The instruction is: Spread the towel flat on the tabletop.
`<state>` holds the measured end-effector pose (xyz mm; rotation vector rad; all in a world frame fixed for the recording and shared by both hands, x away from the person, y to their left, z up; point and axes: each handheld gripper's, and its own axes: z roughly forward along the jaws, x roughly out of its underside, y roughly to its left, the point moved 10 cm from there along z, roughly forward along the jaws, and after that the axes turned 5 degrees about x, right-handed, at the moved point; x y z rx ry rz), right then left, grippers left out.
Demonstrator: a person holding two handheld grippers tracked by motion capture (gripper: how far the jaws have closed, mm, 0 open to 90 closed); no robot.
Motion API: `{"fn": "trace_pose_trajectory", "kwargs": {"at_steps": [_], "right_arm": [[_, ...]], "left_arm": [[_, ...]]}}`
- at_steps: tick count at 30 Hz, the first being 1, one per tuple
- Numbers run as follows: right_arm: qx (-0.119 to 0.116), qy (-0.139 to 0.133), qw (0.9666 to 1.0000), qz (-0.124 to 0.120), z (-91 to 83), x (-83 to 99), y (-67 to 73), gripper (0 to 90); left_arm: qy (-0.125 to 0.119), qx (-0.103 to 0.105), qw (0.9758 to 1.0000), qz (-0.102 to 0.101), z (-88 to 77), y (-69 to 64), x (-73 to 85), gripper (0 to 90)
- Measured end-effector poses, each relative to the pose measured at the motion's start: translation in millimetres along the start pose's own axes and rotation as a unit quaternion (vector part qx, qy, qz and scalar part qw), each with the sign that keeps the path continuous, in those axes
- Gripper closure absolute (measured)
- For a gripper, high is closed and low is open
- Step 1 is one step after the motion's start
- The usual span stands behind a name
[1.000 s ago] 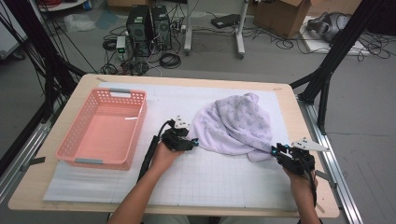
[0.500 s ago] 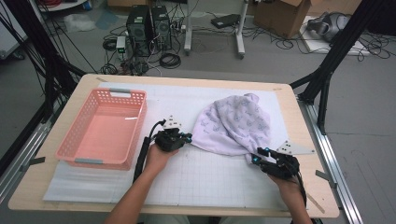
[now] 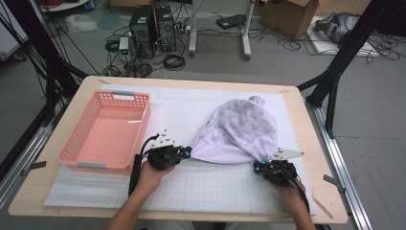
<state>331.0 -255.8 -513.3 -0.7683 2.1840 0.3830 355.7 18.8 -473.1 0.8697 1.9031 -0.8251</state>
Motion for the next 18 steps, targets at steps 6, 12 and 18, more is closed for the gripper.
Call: {"fn": "trace_pose_trajectory", "kwargs": {"at_steps": [6, 12, 18], "right_arm": [[-0.01, -0.021, 0.9996, 0.013, -40.1, 19.4, 0.6, 86.2], [-0.011, -0.051, 0.998, 0.037, -88.7, 40.3, 4.9, 86.1], [-0.015, -0.05, 0.998, 0.034, -111.3, 59.7, 15.1, 86.1]], "left_arm": [[-0.008, 0.012, 0.9999, 0.0, -23.4, -12.2, 10.6, 87.0], [-0.008, 0.031, 0.9994, 0.014, -36.6, -35.4, 21.5, 86.9], [0.004, 0.061, 0.9979, 0.024, -46.7, -63.9, 32.8, 86.7]]}}
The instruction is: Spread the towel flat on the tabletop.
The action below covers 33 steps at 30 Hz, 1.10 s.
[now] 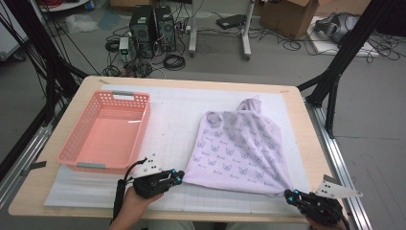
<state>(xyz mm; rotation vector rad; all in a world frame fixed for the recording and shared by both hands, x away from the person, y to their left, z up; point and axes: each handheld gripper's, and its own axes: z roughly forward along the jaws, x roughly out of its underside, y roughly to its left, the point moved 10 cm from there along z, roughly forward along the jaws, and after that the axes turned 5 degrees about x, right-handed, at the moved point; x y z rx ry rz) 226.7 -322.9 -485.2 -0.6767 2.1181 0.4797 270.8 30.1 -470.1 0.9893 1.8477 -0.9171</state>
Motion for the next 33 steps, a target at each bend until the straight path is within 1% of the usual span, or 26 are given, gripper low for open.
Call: {"fn": "trace_pose_trajectory", "kwargs": {"at_steps": [2, 3, 5, 6, 7, 8, 9, 10, 11, 12, 15, 16, 17, 18, 19, 20, 21, 22, 23, 24, 26, 27, 28, 30, 32, 33], "right_arm": [[-0.007, 0.01, 0.9999, 0.0, -8.7, 8.6, 7.0, 86.1], [-0.009, 0.013, 0.9999, -0.003, -12.6, 12.2, 8.6, 86.1], [-0.014, 0.02, 0.9997, 0.001, -19.7, 19.6, 12.6, 86.1], [-0.012, 0.022, 0.9997, 0.001, -22.6, 23.7, 13.6, 86.0], [-0.009, 0.026, 0.9996, 0.002, -24.8, 28.2, 14.0, 85.7], [-0.006, 0.028, 0.9996, 0.003, -25.8, 31.6, 13.9, 85.2], [-0.008, 0.027, 0.9996, 0.005, -25.7, 32.7, 14.1, 84.1], [-0.008, 0.025, 0.9997, 0.005, -24.6, 31.9, 13.6, 79.7], [-0.006, 0.019, 0.9998, 0.004, -22.8, 28.4, 12.0, 72.5], [-0.005, 0.011, 0.9999, 0.009, -20.8, 23.0, 11.5, 68.1], [-0.001, -0.013, 0.9998, 0.011, -14.0, 2.4, 8.4, 61.1], [0.002, -0.023, 0.9997, 0.013, -11.2, -5.4, 6.2, 60.0], [0.005, -0.036, 0.9992, 0.019, -8.0, -15.6, 3.6, 58.2], [0.008, -0.047, 0.9987, 0.021, -6.0, -22.1, 1.4, 56.1], [0.015, -0.057, 0.998, 0.023, -3.0, -29.6, -2.1, 53.2], [0.022, -0.062, 0.9975, 0.026, 0.7, -35.8, -5.2, 51.8], [0.032, -0.063, 0.9972, 0.025, 5.2, -40.5, -8.7, 51.3], [0.043, -0.059, 0.9972, 0.019, 10.9, -43.5, -12.3, 50.2], [0.051, -0.054, 0.9971, 0.013, 17.4, -46.1, -15.7, 49.6], [0.056, -0.049, 0.9971, 0.01, 24.0, -47.9, -19.0, 49.2], [0.06, -0.038, 0.9974, 0.007, 37.4, -50.9, -24.8, 49.1], [0.065, -0.035, 0.9973, 0.003, 44.1, -52.7, -28.6, 49.0], [0.067, -0.031, 0.9972, 0.005, 50.5, -54.6, -32.4, 49.0], [0.072, -0.028, 0.9969, 0.011, 63.2, -59.3, -39.5, 48.1], [0.072, -0.024, 0.997, 0.015, 75.1, -64.0, -43.8, 47.0], [0.073, -0.021, 0.997, 0.014, 81.4, -66.2, -45.5, 46.3]], "left_arm": [[0.002, 0.015, 0.9999, 0.001, -4.3, -12.3, 4.1, 86.5], [0.003, 0.023, 0.9997, 0.002, -5.7, -16.6, 5.5, 86.3], [0.01, 0.038, 0.9992, 0.008, -8.1, -25.5, 8.9, 84.6], [0.015, 0.041, 0.999, 0.01, -8.2, -27.0, 9.9, 80.8], [0.019, 0.035, 0.9991, 0.013, -8.0, -24.7, 9.5, 74.1], [0.02, 0.023, 0.9995, 0.01, -7.2, -19.1, 8.0, 65.7], [0.019, 0.017, 0.9997, 0.001, -5.6, -13.0, 6.3, 61.6], [0.02, 0.015, 0.9996, -0.008, -2.7, -6.7, 5.1, 58.5], [0.024, 0.01, 0.9995, -0.015, 1.1, 0.0, 3.7, 54.0], [0.023, 0.004, 0.9996, -0.019, 5.3, 6.5, 1.4, 50.4], [0.01, -0.016, 0.9994, -0.029, 18.7, 27.1, -10.8, 44.5], [0.006, -0.023, 0.9992, -0.031, 24.9, 35.5, -16.6, 42.7], [0.004, -0.028, 0.9991, -0.03, 28.4, 40.7, -20.1, 41.4], [-0.002, -0.035, 0.999, -0.028, 33.0, 48.0, -24.8, 39.8], [-0.007, -0.041, 0.9987, -0.028, 37.2, 55.7, -28.4, 39.1], [-0.009, -0.047, 0.9982, -0.036, 41.0, 63.4, -30.7, 39.6], [-0.02, -0.058, 0.9971, -0.045, 43.6, 71.2, -32.5, 39.6], [-0.021, -0.065, 0.9964, -0.05, 46.3, 77.0, -32.9, 39.6], [-0.012, -0.068, 0.9962, -0.052, 49.0, 81.1, -32.6, 39.7], [-0.01, -0.074, 0.9959, -0.052, 51.3, 84.3, -33.7, 39.8], [-0.01, -0.077, 0.9959, -0.047, 55.7, 87.5, -36.7, 40.8], [-0.008, -0.076, 0.9961, -0.043, 58.7, 89.1, -38.2, 42.8], [-0.003, -0.077, 0.9962, -0.04, 61.1, 92.1, -38.9, 43.9], [0.001, -0.081, 0.9953, -0.053, 66.5, 99.1, -40.5, 43.3], [0.011, -0.086, 0.9942, -0.063, 72.0, 105.3, -41.8, 43.0], [0.011, -0.09, 0.9939, -0.063, 74.5, 107.8, -44.2, 43.0]]}}
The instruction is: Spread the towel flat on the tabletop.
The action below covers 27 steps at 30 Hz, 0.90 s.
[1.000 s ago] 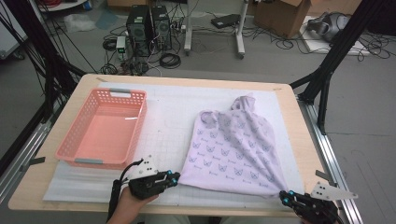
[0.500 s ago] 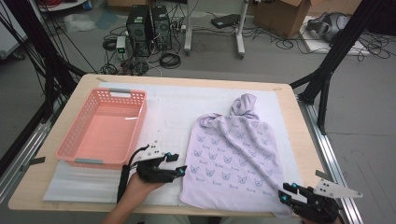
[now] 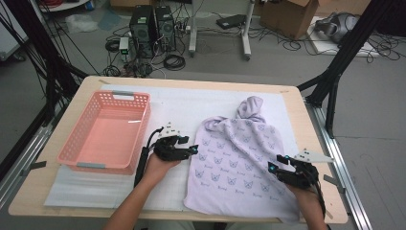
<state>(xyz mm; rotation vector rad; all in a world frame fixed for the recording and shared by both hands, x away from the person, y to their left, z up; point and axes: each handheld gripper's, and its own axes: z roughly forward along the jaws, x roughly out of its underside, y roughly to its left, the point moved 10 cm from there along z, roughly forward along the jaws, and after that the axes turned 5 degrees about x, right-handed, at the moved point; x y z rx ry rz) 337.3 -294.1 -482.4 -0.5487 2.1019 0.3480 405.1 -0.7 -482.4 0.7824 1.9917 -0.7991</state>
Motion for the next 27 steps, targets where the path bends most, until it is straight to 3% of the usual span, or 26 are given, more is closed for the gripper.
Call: {"fn": "trace_pose_trajectory", "kwargs": {"at_steps": [6, 9, 11, 12, 14, 15, 16, 17, 19, 27], "right_arm": [[0.011, 0.037, 0.9991, -0.016, 33.5, -7.7, 2.9, 44.9], [0.007, 0.056, 0.998, -0.029, 43.1, -7.3, 8.3, 50.8], [0.003, 0.078, 0.9964, -0.032, 48.1, -1.6, 10.8, 57.9], [0.0, 0.095, 0.9948, -0.035, 50.3, 3.2, 11.9, 59.7], [0.003, 0.09, 0.9952, -0.037, 49.5, 4.0, 11.4, 71.6], [-0.004, 0.092, 0.9953, -0.03, 47.9, 4.7, 11.7, 82.8], [-0.013, 0.092, 0.9953, -0.028, 46.2, 5.5, 12.9, 85.8], [-0.02, 0.092, 0.9952, -0.026, 44.3, 6.9, 14.4, 86.6], [-0.038, 0.088, 0.9952, -0.022, 39.1, 10.4, 19.2, 87.2], [-0.081, 0.085, 0.9923, -0.039, 1.8, 28.6, 37.8, 87.4]], "left_arm": [[0.014, -0.021, 0.9997, 0.003, 22.0, 6.9, -9.2, 42.4], [0.048, -0.03, 0.9984, 0.006, 35.3, 10.0, -0.5, 42.3], [0.066, -0.026, 0.9973, 0.017, 42.9, 6.9, 6.3, 44.9], [0.076, -0.037, 0.9956, 0.04, 44.7, 4.9, 7.7, 48.0], [0.084, -0.041, 0.9935, 0.065, 45.4, 1.3, 9.0, 56.9], [0.087, -0.041, 0.993, 0.069, 44.8, 0.1, 9.1, 60.7], [0.09, -0.025, 0.9934, 0.065, 43.8, -3.5, 9.8, 72.3], [0.096, -0.023, 0.9926, 0.07, 42.3, -6.6, 11.2, 84.5], [0.101, -0.014, 0.992, 0.075, 38.4, -11.7, 12.5, 85.7], [0.079, 0.029, 0.9937, 0.074, 4.6, -39.0, 23.9, 85.9]]}}
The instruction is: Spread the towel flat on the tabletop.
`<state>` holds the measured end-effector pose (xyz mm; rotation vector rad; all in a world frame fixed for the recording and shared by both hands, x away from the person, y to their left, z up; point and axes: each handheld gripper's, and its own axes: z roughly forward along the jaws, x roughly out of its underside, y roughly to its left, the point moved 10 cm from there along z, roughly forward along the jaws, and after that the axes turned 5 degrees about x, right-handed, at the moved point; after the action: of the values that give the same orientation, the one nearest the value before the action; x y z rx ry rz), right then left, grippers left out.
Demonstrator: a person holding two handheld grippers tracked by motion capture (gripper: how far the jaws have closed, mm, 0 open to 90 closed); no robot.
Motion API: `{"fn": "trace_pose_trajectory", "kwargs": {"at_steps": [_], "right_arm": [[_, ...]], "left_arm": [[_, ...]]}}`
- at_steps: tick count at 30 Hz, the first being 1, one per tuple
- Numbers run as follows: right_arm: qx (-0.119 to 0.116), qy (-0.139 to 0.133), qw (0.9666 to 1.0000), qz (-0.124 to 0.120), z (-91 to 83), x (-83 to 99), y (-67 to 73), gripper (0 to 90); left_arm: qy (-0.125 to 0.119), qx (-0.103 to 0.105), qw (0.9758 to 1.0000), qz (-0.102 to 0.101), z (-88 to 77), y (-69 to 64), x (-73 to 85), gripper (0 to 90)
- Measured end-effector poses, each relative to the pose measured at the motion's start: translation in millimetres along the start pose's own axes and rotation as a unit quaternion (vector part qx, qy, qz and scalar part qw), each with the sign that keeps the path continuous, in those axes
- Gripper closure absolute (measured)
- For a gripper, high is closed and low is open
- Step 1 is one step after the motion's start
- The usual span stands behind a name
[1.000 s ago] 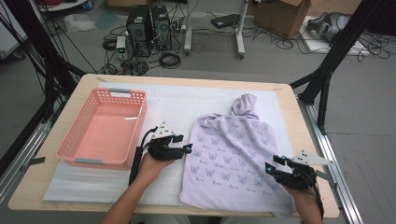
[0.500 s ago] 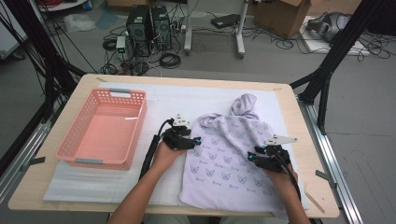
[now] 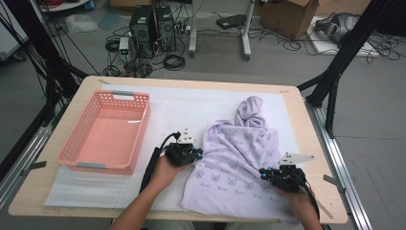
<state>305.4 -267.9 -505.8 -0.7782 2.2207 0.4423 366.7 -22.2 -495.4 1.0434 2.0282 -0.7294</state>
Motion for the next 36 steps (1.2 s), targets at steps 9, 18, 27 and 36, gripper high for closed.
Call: {"fn": "trace_pose_trajectory", "kwargs": {"at_steps": [9, 18, 27, 36], "right_arm": [[-0.044, 0.019, 0.9986, -0.022, -32.7, 30.2, 35.2, 87.7], [-0.007, -0.071, 0.9975, 0.005, -46.3, 1.3, 19.1, 60.7], [0.033, -0.096, 0.9948, 0.013, -39.8, -19.4, 1.7, 60.7], [0.035, -0.096, 0.9946, 0.019, -38.3, -14.6, -3.5, 60.8]], "left_arm": [[-0.019, 0.047, 0.9978, -0.042, -19.4, -12.6, 13.2, 59.0], [-0.054, 0.013, 0.9973, -0.047, -6.7, 15.0, -35.1, 44.3], [-0.044, -0.026, 0.9962, -0.07, 36.3, 53.8, -66.9, 47.9], [-0.004, -0.014, 0.9977, -0.067, 95.1, 67.4, -101.9, 50.2]]}}
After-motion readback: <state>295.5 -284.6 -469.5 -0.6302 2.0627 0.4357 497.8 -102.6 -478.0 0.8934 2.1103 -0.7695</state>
